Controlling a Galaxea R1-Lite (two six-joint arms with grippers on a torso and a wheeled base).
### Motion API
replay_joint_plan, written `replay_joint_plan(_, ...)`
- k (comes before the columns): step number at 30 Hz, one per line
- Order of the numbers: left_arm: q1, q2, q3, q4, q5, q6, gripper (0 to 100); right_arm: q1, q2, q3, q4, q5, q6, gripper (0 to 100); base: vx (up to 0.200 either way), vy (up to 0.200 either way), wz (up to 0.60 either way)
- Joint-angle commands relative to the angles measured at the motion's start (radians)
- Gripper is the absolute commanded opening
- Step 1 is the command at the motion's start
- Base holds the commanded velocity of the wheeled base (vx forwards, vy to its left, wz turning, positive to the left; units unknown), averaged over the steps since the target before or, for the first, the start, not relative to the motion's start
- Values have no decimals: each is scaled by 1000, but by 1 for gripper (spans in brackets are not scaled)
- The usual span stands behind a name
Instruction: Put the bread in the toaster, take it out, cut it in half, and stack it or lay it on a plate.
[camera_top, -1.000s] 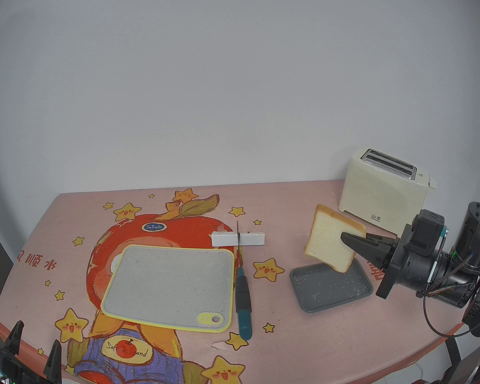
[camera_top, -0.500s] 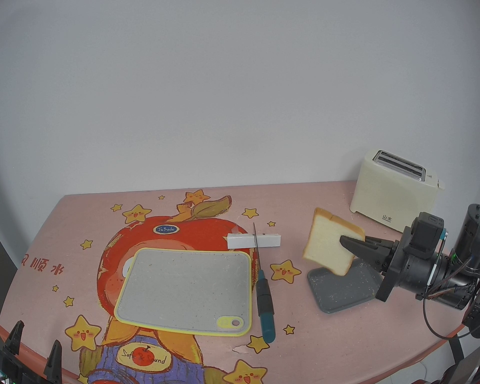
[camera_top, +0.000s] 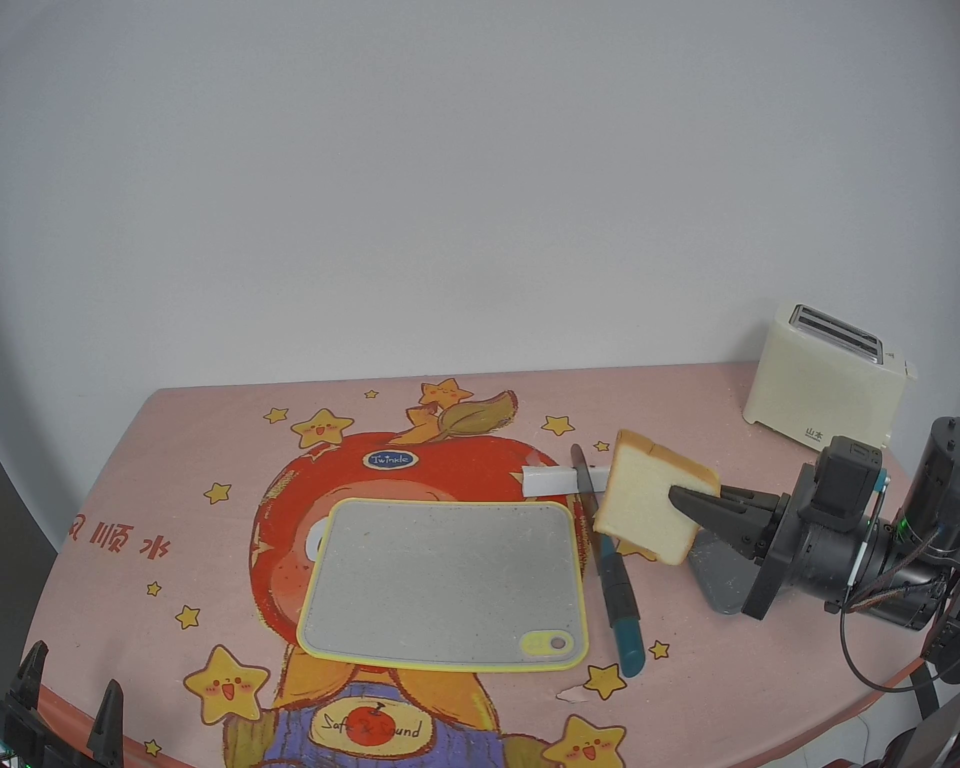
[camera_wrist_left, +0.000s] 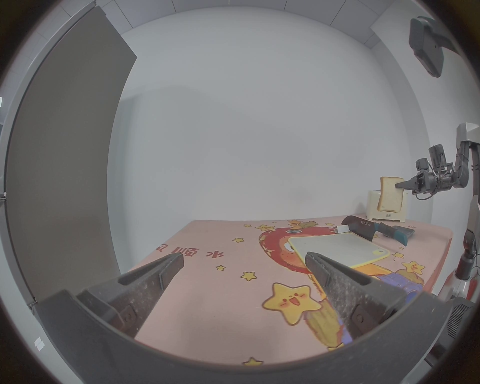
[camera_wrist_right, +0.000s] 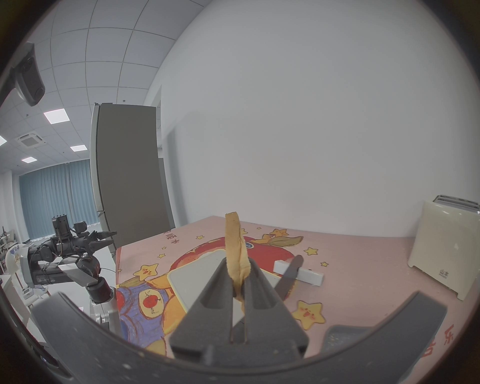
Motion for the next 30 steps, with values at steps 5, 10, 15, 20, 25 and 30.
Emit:
replay_joint_plan(5,1,-16,18,-1,0,-1,100,10,0,3,-1,1,0,0,0,0,0)
replay_joint_plan(10,1,-16,18,1,-1,-1,100,38,3,8,-1,1,4,0,0,0,0)
replay_joint_plan(15,1,-16,18,1,0,-1,100,51,23,11,-1,1,9,0,-80,0,0)
replay_joint_plan(20,1,-16,18,-1,0,-1,100,51,31,12,-1,3,9,0,-120,0,0)
replay_joint_plan(25,1,-16,18,1,-1,-1,100,51,34,15,-2,3,8,0,0,0,0)
replay_joint_plan(30,2,-16,18,1,-1,-1,100,55,45,17,-2,3,8,0,0,200,0)
